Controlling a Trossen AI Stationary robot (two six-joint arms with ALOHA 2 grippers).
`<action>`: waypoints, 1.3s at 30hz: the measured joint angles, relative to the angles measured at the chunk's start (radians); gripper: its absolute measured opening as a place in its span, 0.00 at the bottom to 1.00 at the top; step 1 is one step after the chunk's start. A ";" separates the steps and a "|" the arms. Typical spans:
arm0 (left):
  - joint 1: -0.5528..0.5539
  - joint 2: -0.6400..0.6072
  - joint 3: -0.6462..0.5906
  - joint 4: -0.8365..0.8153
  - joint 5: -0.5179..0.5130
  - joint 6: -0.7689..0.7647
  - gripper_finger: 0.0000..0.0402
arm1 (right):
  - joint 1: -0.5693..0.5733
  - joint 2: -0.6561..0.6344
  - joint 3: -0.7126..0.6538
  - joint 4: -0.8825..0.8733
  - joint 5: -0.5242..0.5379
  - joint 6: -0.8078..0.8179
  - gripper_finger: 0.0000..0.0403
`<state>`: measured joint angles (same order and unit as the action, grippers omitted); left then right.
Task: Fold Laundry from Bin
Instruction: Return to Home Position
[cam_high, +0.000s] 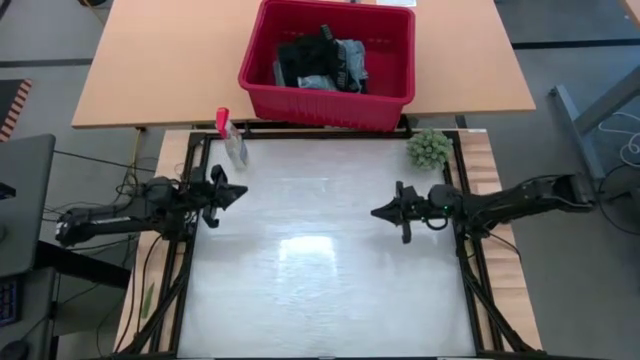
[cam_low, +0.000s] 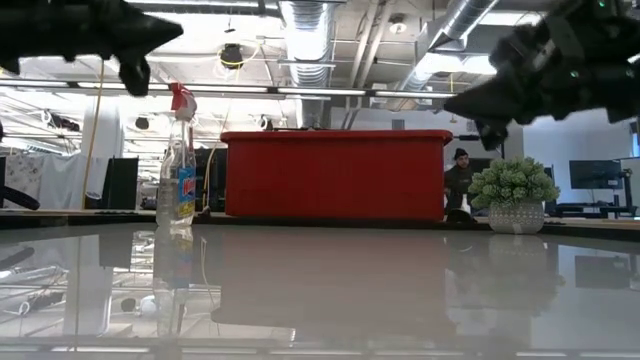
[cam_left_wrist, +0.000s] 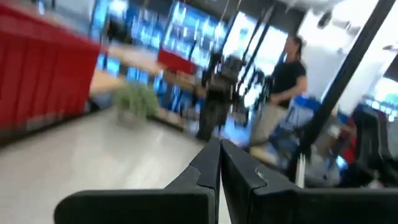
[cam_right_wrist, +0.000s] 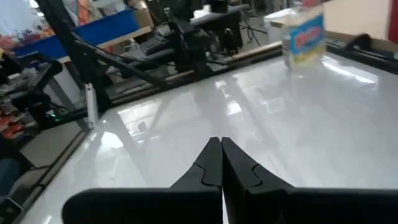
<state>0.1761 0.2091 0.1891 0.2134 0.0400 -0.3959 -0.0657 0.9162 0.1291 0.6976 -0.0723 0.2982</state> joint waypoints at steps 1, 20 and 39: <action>-0.001 -0.032 -0.001 -0.066 0.004 -0.011 0.00 | -0.007 -0.024 -0.021 -0.005 0.001 0.002 0.05; 0.000 -0.180 -0.177 -0.158 -0.141 -0.137 0.00 | -0.226 -0.256 -0.121 -0.074 -0.034 -0.071 0.07; 0.000 -0.150 -0.177 -0.177 -0.160 0.077 0.00 | -0.257 -0.249 -0.122 -0.240 -0.033 -0.070 0.12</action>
<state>0.1761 0.0589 0.0120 0.0363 -0.1204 -0.3192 -0.3225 0.6674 0.0071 0.4581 -0.1051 0.2281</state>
